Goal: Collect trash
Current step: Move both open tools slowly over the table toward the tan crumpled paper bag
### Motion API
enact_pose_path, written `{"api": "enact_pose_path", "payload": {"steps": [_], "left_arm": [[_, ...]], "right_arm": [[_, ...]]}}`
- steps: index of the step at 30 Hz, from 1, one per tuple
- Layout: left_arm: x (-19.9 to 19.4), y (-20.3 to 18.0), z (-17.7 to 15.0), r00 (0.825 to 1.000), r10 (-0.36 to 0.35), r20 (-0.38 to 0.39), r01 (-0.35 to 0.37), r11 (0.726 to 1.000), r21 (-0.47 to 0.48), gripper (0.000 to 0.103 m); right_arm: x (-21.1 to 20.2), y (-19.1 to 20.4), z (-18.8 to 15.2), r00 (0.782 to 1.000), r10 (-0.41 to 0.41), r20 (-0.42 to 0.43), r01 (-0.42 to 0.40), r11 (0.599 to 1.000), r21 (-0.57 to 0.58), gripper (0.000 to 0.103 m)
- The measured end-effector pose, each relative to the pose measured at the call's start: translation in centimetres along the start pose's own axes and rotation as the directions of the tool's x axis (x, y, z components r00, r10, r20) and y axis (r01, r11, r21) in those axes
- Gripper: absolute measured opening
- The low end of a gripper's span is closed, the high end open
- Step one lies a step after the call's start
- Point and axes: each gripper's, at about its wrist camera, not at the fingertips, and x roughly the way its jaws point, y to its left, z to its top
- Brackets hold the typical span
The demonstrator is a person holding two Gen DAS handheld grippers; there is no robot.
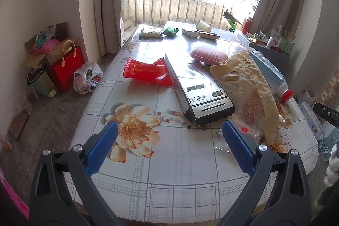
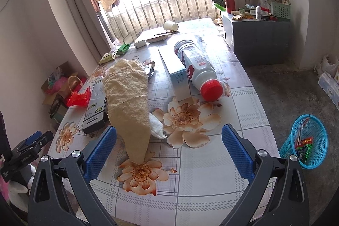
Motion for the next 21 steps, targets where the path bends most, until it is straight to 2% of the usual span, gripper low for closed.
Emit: {"api": "enact_pose_path", "payload": {"steps": [11,21], "left_arm": [[-0.2,-1.9,1.4,0.999,-0.013,0.036,0.013,1.0,0.015,0.096],[-0.3,-3.5,2.1,0.998,-0.03,0.059,0.029,0.999,0.023,0.096]], "right_arm": [[0.9,-0.7,0.1,0.997,0.08,-0.002,-0.08,0.997,0.02,0.097],[0.9,-1.6,0.0,0.994,0.105,0.0,-0.105,0.994,0.035,0.097]]}}
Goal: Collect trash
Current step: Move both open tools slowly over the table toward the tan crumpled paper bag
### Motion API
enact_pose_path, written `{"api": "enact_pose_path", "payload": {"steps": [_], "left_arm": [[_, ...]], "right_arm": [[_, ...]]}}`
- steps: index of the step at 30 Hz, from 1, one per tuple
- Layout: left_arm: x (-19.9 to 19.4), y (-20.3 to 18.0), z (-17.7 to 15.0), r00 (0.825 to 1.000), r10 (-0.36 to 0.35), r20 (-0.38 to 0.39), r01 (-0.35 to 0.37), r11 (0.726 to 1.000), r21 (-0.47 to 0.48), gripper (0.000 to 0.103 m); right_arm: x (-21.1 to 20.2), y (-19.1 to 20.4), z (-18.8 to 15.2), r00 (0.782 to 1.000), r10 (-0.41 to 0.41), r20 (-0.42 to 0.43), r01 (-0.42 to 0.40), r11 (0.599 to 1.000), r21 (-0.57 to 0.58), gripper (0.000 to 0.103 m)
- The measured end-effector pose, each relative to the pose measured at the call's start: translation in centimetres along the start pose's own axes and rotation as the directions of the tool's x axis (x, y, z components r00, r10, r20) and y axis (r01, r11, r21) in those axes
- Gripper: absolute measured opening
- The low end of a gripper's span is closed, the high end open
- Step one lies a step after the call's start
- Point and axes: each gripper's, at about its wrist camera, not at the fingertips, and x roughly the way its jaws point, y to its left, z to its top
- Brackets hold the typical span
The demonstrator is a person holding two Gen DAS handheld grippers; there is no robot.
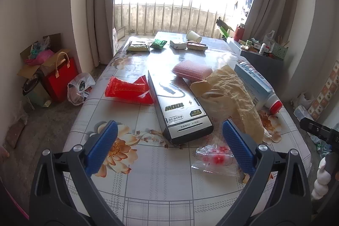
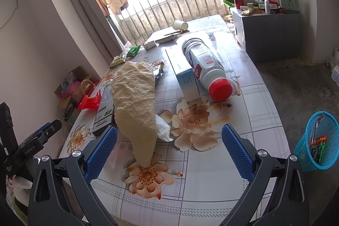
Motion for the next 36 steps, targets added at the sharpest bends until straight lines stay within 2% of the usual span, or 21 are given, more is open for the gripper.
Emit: {"api": "enact_pose_path", "payload": {"steps": [12,22,36], "left_arm": [[-0.8,-0.1,0.0,1.0,-0.016,0.02,0.016,1.0,-0.006,0.096],[-1.8,1.4,-0.2,0.999,-0.006,0.04,0.008,0.999,-0.036,0.096],[-2.4,3.6,-1.0,1.0,0.013,0.026,-0.011,0.995,-0.097,0.096]], "right_arm": [[-0.7,0.0,0.0,1.0,-0.001,0.006,0.001,1.0,0.01,0.097],[-1.2,2.0,0.2,1.0,-0.003,0.011,0.003,1.0,-0.02,0.097],[-1.1,4.5,0.3,1.0,-0.013,-0.003,0.013,0.999,-0.048,0.097]]}}
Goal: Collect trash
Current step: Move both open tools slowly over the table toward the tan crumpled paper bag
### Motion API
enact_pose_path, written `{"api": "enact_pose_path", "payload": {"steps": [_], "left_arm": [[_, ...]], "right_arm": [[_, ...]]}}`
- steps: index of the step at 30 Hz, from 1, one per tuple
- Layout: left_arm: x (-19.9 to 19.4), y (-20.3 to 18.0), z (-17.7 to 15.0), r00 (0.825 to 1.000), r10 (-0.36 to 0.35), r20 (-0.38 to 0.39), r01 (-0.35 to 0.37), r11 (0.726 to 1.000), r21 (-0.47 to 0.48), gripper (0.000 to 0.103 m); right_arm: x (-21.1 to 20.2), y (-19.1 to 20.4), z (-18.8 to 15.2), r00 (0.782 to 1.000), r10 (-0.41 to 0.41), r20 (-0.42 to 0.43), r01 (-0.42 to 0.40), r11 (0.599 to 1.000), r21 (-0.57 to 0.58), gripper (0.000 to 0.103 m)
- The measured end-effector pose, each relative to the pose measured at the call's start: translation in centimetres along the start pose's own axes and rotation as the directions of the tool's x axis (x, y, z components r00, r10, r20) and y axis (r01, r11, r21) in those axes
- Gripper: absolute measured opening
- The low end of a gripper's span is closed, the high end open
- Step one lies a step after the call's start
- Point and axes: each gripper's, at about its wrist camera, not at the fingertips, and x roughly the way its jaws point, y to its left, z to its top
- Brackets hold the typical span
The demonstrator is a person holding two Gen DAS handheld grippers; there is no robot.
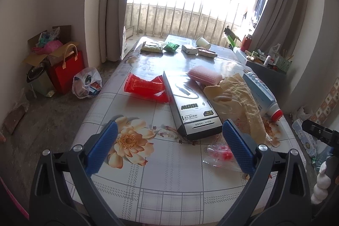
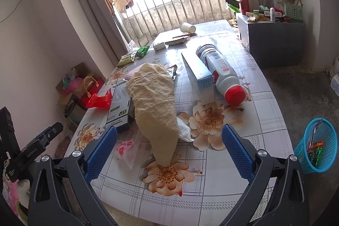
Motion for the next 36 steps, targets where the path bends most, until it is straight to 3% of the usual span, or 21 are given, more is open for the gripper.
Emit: {"api": "enact_pose_path", "payload": {"steps": [18,24,36], "left_arm": [[0.0,2.2,-0.6,1.0,0.015,0.016,-0.015,1.0,-0.017,0.096],[0.0,2.8,-1.1,1.0,0.015,0.01,-0.015,1.0,-0.025,0.096],[2.0,2.4,-2.0,0.997,-0.074,-0.025,0.073,0.997,-0.032,0.096]], "right_arm": [[2.6,2.0,0.8,0.998,0.027,-0.058,-0.026,0.999,0.019,0.096],[3.0,1.4,0.5,0.997,0.043,-0.07,-0.038,0.996,0.078,0.092],[5.8,-0.6,2.0,0.993,0.062,-0.1,-0.045,0.985,0.168,0.082]]}}
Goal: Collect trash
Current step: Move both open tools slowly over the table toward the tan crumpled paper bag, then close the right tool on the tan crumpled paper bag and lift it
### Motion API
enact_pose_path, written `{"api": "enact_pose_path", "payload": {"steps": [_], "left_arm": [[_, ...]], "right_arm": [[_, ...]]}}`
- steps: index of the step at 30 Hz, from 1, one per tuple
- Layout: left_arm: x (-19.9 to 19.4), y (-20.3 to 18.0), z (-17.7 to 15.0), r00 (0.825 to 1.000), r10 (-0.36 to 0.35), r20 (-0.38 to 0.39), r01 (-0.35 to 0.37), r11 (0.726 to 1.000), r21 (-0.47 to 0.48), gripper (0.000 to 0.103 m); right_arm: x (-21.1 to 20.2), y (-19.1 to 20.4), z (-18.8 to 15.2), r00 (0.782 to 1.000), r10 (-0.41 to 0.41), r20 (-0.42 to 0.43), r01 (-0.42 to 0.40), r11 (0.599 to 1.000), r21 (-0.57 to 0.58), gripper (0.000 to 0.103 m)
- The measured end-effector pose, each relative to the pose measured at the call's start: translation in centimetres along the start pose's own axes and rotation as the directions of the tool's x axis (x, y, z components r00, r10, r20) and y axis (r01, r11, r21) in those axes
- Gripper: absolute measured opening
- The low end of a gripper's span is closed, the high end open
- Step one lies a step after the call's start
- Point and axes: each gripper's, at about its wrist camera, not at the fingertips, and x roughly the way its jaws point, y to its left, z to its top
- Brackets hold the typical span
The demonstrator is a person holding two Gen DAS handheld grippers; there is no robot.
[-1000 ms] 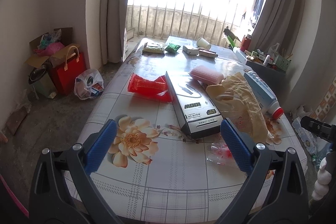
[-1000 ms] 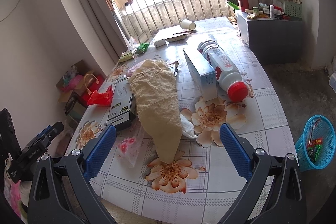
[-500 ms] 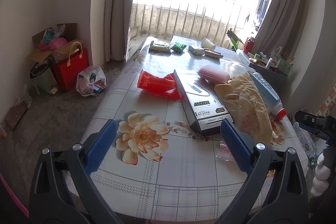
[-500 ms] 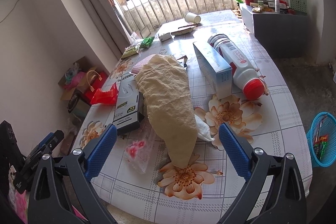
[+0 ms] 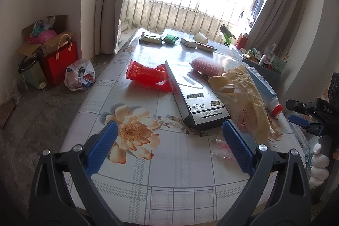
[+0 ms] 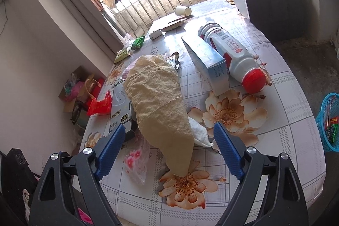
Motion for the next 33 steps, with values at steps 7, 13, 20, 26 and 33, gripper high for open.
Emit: {"api": "enact_pose_path", "payload": {"steps": [7,13,20,26,33], "left_arm": [[1.0,-0.9,-0.6,0.999,-0.044,-0.016,0.044,0.999,0.01,0.095],[1.7,-2.3,-1.8,0.994,-0.103,-0.045,0.105,0.994,0.038,0.094],[2.1,-4.9,-3.1,0.982,-0.172,-0.08,0.18,0.977,0.11,0.082],[2.2,-5.9,-3.7,0.975,-0.201,-0.099,0.212,0.969,0.122,0.075],[1.6,-6.4,-3.9,0.974,-0.204,-0.1,0.216,0.967,0.138,0.069]], "right_arm": [[3.9,1.1,2.7,0.999,-0.015,-0.032,0.013,0.998,-0.061,0.082],[7.3,1.9,4.2,0.994,-0.065,-0.088,0.054,0.99,-0.128,0.069],[6.9,2.4,4.2,0.992,-0.094,-0.086,0.078,0.982,-0.172,0.015],[2.5,2.3,4.7,0.996,-0.081,0.021,0.083,0.982,-0.172,0.005],[-4.3,2.6,5.0,0.99,-0.014,0.138,0.037,0.986,-0.165,0.005]]}}
